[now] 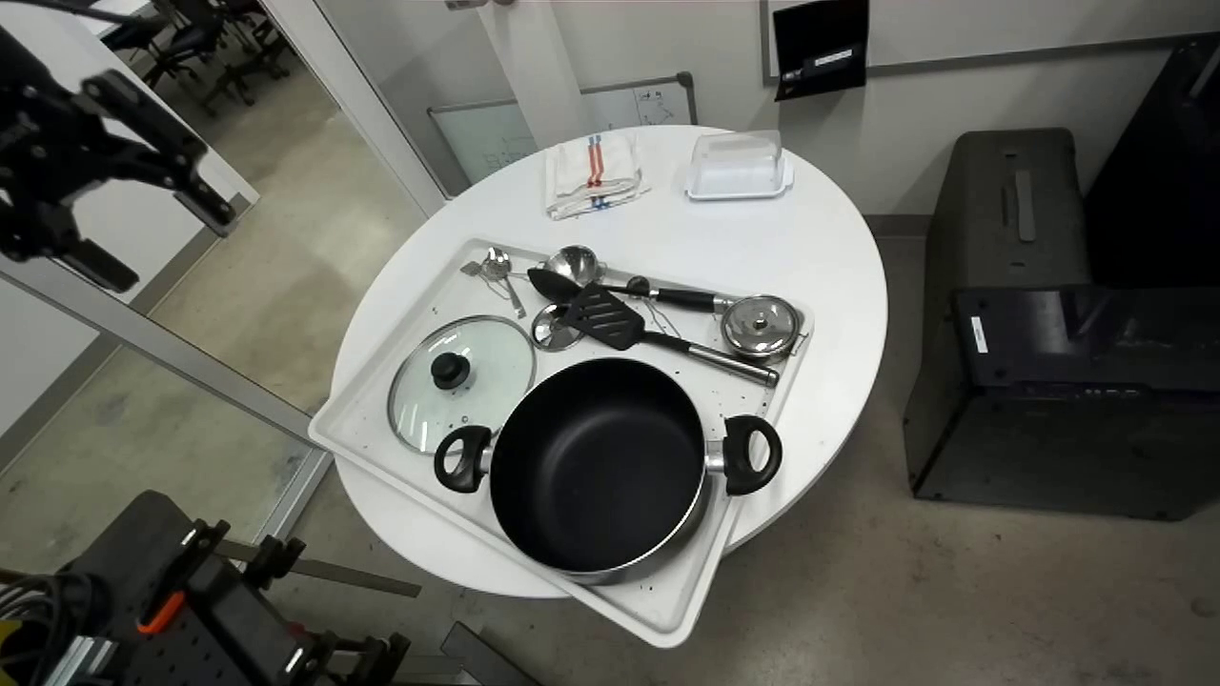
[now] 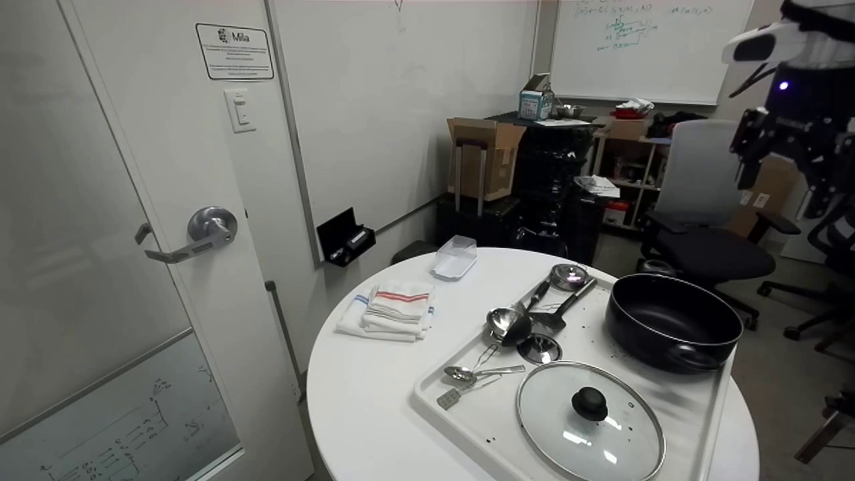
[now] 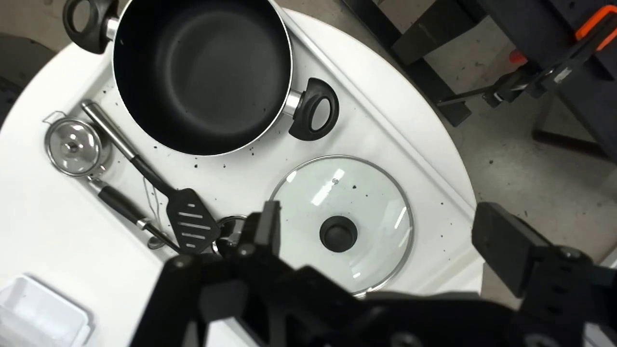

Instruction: Put the glass lid on the black pot.

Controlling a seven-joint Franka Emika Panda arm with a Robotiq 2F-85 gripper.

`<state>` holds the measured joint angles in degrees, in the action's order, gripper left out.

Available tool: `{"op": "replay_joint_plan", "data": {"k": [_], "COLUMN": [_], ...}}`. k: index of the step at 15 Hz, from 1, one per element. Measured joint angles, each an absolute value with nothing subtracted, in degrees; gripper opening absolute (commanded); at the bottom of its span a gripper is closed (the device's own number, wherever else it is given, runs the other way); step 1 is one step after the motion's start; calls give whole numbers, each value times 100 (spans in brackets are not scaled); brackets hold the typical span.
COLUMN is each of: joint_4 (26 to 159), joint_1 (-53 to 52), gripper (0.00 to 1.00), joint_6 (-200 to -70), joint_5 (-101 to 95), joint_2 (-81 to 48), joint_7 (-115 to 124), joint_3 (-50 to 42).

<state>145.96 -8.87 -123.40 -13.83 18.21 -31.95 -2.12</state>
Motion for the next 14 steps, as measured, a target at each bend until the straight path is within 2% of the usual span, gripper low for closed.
{"op": "replay_joint_plan", "data": {"k": [14], "joint_4": [13622], "joint_1": [-871], "gripper": [100], "joint_6": [-14281], "joint_5": [-2591], "joint_2": [-1313], "joint_7": [-3543], "joint_3": [371]}}
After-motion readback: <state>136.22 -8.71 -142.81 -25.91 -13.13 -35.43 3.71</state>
